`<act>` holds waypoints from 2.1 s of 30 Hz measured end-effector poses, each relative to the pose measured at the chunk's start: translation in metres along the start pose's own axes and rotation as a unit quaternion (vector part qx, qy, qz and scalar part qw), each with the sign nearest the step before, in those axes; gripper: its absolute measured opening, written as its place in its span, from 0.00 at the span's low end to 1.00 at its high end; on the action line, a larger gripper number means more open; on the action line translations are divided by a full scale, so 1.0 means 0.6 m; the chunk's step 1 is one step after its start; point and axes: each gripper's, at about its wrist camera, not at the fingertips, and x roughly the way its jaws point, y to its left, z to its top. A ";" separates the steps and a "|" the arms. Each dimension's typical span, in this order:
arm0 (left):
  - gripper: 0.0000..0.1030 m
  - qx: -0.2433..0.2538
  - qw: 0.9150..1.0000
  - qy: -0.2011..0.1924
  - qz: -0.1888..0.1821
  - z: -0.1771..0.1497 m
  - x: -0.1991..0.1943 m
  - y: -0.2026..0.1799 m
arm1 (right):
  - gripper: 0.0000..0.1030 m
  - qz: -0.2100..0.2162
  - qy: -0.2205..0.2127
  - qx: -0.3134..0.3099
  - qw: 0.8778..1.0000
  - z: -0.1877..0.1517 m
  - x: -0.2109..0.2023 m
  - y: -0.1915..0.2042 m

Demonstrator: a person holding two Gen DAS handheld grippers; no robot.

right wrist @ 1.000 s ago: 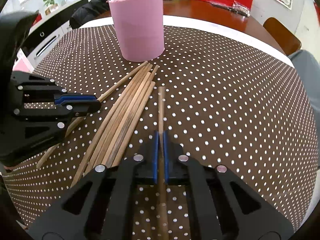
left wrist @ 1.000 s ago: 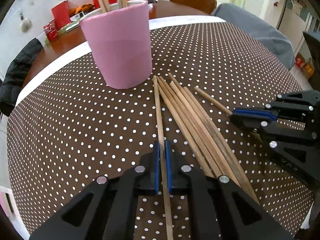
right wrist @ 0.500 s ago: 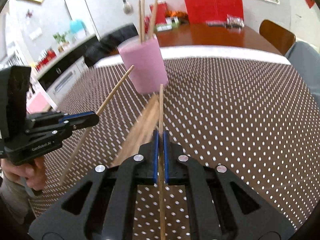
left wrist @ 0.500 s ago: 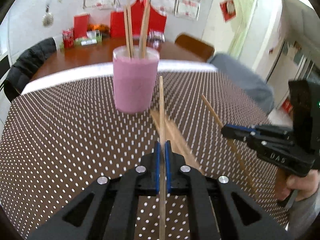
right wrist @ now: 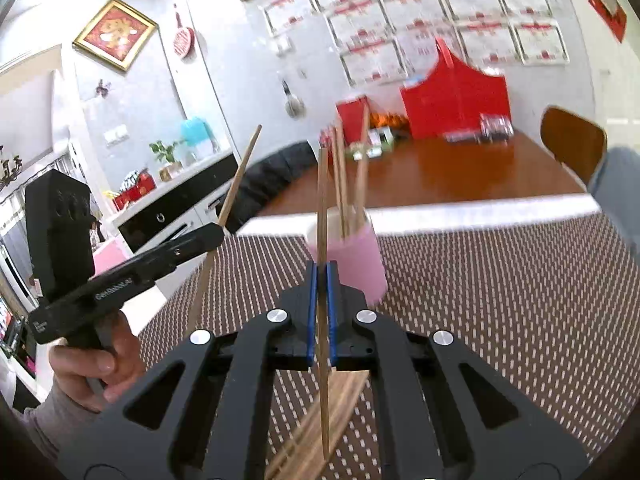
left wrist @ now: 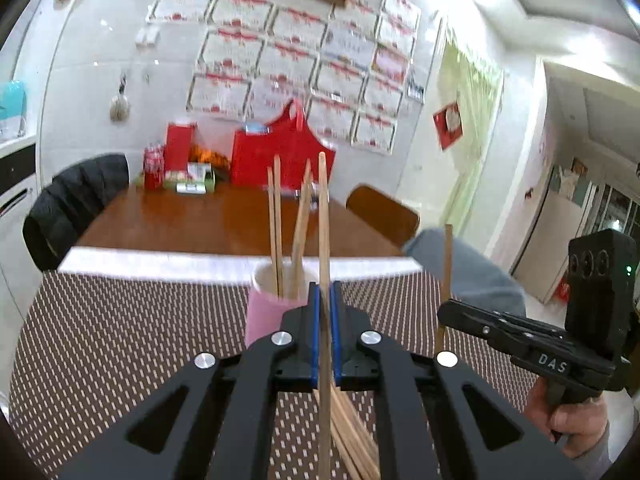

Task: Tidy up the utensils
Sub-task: 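Lift both chopsticks and drop them into the pink cup with both grippers, then move both open grippers back over the chopstick pile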

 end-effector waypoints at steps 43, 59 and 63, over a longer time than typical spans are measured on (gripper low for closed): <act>0.69 -0.004 0.982 -0.184 0.034 0.100 0.195 0.087 | 0.94 -0.027 -0.054 0.025 0.998 0.199 0.192 -0.057; 0.84 0.049 0.992 -0.071 0.089 0.063 0.034 0.016 | 0.94 -0.091 -0.008 0.070 0.993 0.076 0.076 -0.093; 0.84 0.054 0.993 -0.046 0.092 0.033 0.010 0.003 | 0.94 -0.094 0.018 0.079 0.992 0.021 0.062 -0.103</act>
